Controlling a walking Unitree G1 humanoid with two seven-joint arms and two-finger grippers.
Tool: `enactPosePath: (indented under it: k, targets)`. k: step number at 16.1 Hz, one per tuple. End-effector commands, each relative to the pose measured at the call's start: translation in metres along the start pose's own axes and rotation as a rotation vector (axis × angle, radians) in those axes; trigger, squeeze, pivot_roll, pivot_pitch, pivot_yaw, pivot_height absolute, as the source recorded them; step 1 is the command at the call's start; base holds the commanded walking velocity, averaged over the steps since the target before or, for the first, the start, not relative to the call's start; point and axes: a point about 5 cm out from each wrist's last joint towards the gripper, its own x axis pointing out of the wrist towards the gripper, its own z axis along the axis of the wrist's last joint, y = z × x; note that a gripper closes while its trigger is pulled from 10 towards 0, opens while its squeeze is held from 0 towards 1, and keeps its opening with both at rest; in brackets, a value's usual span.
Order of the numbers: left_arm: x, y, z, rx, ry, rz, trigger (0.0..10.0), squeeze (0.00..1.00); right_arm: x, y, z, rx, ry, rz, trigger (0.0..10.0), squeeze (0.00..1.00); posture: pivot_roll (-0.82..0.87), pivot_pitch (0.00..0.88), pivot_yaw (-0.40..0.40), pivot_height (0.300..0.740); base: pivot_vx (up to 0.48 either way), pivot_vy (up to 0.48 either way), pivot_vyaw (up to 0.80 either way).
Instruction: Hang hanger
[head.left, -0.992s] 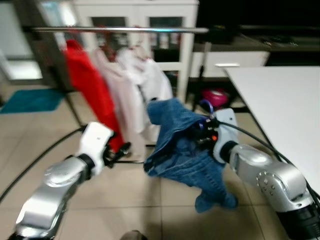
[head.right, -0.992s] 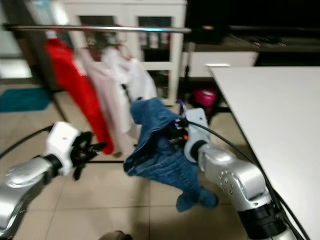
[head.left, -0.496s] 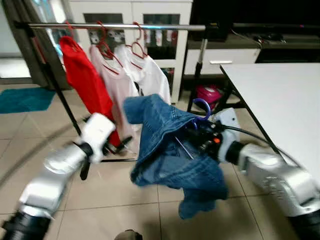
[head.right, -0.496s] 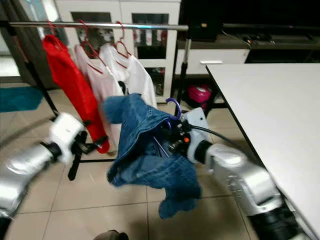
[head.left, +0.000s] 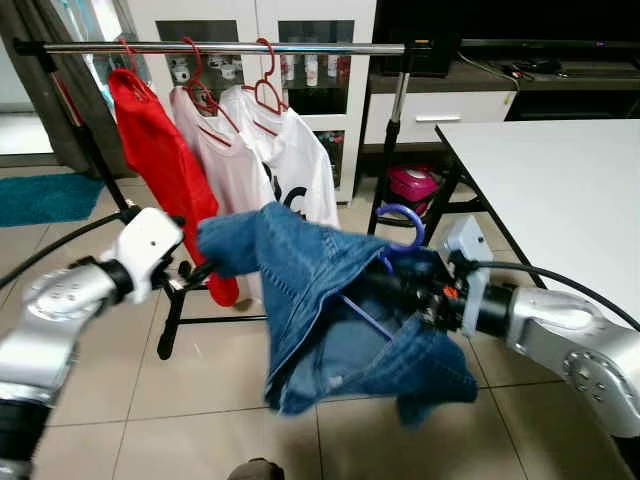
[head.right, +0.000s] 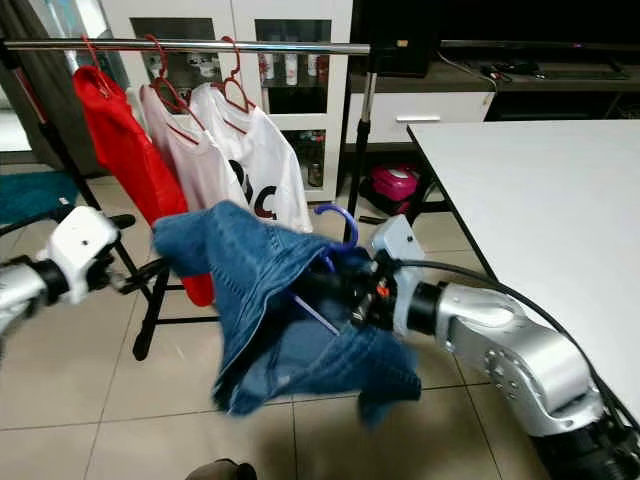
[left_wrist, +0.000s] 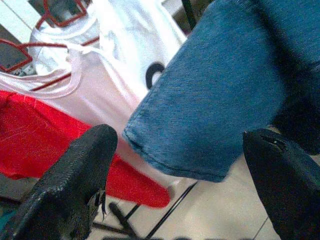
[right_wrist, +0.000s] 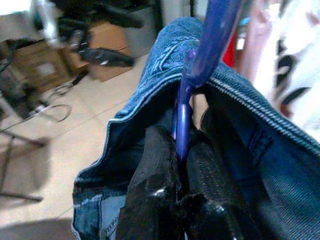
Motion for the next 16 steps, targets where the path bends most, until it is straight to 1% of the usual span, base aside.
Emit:
enactPosePath:
  k: [1, 2, 3, 5, 6, 7, 8, 9, 11, 14, 16]
  targets:
    - [-0.002, 0.007, -0.001, 0.063, 0.011, -0.038, 10.0, 0.00, -0.005, 0.004, 0.012, -0.044, -0.036, 0.060, 10.0, 0.00, -0.11, 0.000, 0.014, 0.740, 0.000, 0.000, 0.00]
    - [-0.003, 0.009, -0.002, 0.076, 0.015, -0.048, 10.0, 0.00, -0.006, 0.004, 0.013, -0.049, -0.031, 0.070, 10.0, 0.00, -0.11, 0.000, 0.014, 0.740, 0.000, 0.000, 0.00]
    - [-0.003, 0.009, -0.001, 0.070, -0.010, -0.109, 10.0, 0.00, -0.006, 0.006, 0.013, -0.062, -0.018, 0.098, 10.0, 0.00, -0.11, 0.000, 0.016, 0.740, 0.000, 0.000, 0.00]
    - [-0.002, 0.001, 0.000, 0.054, -0.049, -0.289, 10.0, 0.00, -0.008, 0.008, 0.014, -0.082, -0.003, 0.148, 10.0, 0.00, -0.11, 0.000, 0.020, 0.740, 0.000, 0.000, 0.00]
    - [-0.001, -0.002, -0.001, 0.041, -0.065, -0.357, 10.0, 0.00, -0.009, 0.009, 0.014, -0.095, 0.002, 0.158, 10.0, 0.00, -0.11, 0.000, 0.024, 0.740, 0.000, 0.000, 0.00]
    - [0.000, -0.003, 0.002, 0.030, -0.091, -0.400, 2.9, 0.00, -0.009, 0.009, 0.014, -0.100, 0.003, 0.163, 10.0, 0.00, -0.12, 0.000, 0.027, 0.740, 0.000, 0.000, 0.00]
    - [0.001, -0.004, 0.003, 0.022, -0.103, -0.414, 2.9, 0.00, -0.010, 0.010, 0.014, -0.101, 0.002, 0.166, 10.0, 0.00, -0.12, 0.000, 0.028, 0.740, 0.000, 0.000, 0.00]
    - [0.002, -0.003, 0.002, 0.025, -0.099, -0.443, 0.0, 0.00, -0.010, 0.011, 0.014, -0.105, -0.002, 0.174, 10.0, 0.00, -0.12, 0.000, 0.033, 0.740, 0.000, 0.000, 0.00]
    - [0.004, -0.003, -0.001, 0.001, -0.086, -0.473, 0.0, 0.00, -0.011, 0.012, 0.014, -0.128, -0.011, 0.176, 10.0, 0.00, -0.12, 0.000, 0.041, 0.740, 0.000, 0.000, 0.00]
    - [0.007, -0.001, -0.001, -0.045, -0.104, -0.519, 0.0, 0.00, -0.011, 0.015, 0.015, -0.136, -0.029, 0.204, 10.0, 0.00, -0.13, 0.000, 0.046, 0.740, 0.000, 0.000, 0.00]
    - [0.008, 0.000, -0.001, -0.049, -0.109, -0.534, 0.0, 0.00, -0.012, 0.018, 0.015, -0.134, -0.037, 0.233, 10.0, 0.00, -0.13, 0.000, 0.050, 0.740, 0.000, 0.000, 0.00]
